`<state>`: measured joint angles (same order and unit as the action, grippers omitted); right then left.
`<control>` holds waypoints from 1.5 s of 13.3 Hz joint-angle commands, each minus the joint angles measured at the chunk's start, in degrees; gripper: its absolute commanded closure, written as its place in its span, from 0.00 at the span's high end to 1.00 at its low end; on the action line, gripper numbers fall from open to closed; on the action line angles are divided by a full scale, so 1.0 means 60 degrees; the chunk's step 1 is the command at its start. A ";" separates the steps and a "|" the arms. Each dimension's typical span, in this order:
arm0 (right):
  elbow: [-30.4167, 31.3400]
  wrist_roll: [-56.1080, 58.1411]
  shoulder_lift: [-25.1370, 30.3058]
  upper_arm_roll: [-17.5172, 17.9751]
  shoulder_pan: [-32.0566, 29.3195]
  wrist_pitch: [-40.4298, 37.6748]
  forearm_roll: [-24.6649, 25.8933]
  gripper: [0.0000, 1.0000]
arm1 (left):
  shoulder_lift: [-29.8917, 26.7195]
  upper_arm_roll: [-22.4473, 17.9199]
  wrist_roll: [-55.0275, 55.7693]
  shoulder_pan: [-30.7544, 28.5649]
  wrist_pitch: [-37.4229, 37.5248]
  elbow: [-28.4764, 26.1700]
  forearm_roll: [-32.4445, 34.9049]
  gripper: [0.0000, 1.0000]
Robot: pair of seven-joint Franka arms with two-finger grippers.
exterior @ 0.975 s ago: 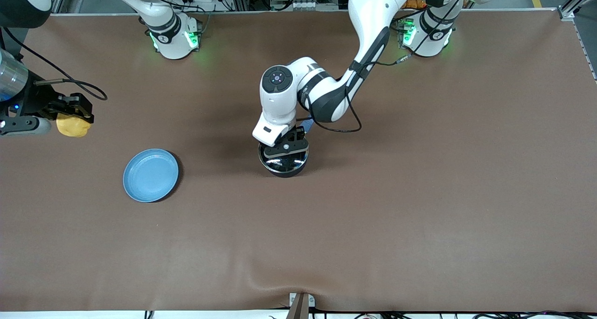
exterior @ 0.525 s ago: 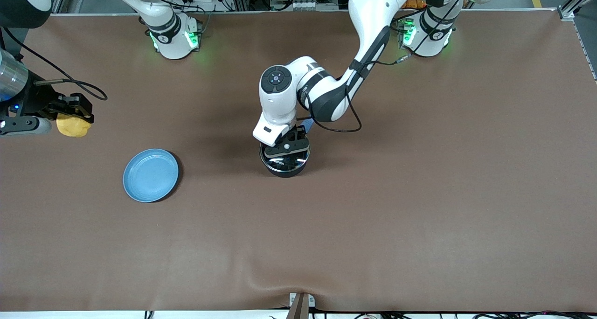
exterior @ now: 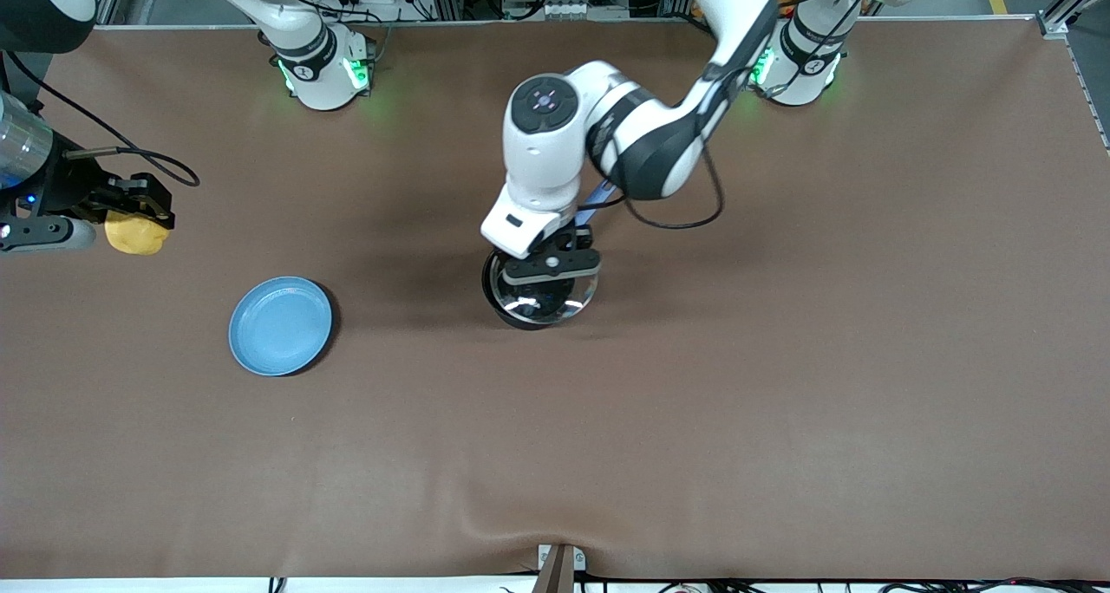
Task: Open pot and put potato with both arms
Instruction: 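Lift the glass lid off the pot while the right gripper carries the potato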
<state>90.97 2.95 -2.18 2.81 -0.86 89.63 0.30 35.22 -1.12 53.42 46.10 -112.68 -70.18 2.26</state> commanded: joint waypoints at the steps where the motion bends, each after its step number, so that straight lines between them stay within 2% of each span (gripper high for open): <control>1: 0.0014 0.0036 0.0026 0.0060 -0.0092 -0.0114 -0.0035 0.00 | -0.0931 0.0040 -0.0859 -0.0519 0.0702 -0.0241 0.0253 0.00; 3: 0.0072 -0.0080 -0.0018 0.0147 0.0069 0.0002 -0.0079 0.00 | -0.1429 0.0055 -0.1649 -0.1089 0.1069 -0.0285 0.0238 0.00; 5: 0.0247 -0.0517 -0.0178 0.0133 0.0623 0.0512 -0.0532 0.00 | -0.1855 0.0099 -0.2586 -0.1747 0.1129 -0.0416 0.0136 0.00; 9: 0.0556 -0.2758 -0.1085 0.0133 0.2643 0.2051 -0.0402 0.00 | -0.2309 0.0143 -0.4257 -0.2891 0.1173 -0.0534 -0.0215 0.00; 14: 0.0541 -0.5817 -0.2754 0.0118 0.4548 0.3574 0.0345 0.00 | -0.2808 0.0158 -0.6498 -0.4196 0.1290 -0.1178 -0.0728 0.00; 15: 0.0541 -0.6969 -0.3164 0.0118 0.5074 0.3998 0.0403 0.00 | -0.2837 0.0158 -0.6806 -0.4328 0.1435 -0.1179 -0.0729 0.00; 17: 0.0512 -0.8279 -0.4057 0.0118 0.5808 0.4774 0.1132 0.00 | -0.2838 0.0143 -0.6912 -0.4344 0.1480 -0.1179 -0.0729 0.00; 20: 0.0483 -0.8724 -0.5025 0.0118 0.6279 0.5786 0.1327 0.00 | -0.2794 0.0143 -0.7408 -0.4490 0.1495 -0.1193 -0.0729 0.00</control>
<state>95.47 -47.95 -29.11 4.14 35.91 122.47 6.74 20.24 -0.79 11.82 20.03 -104.26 -75.82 -1.13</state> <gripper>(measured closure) 0.463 0.392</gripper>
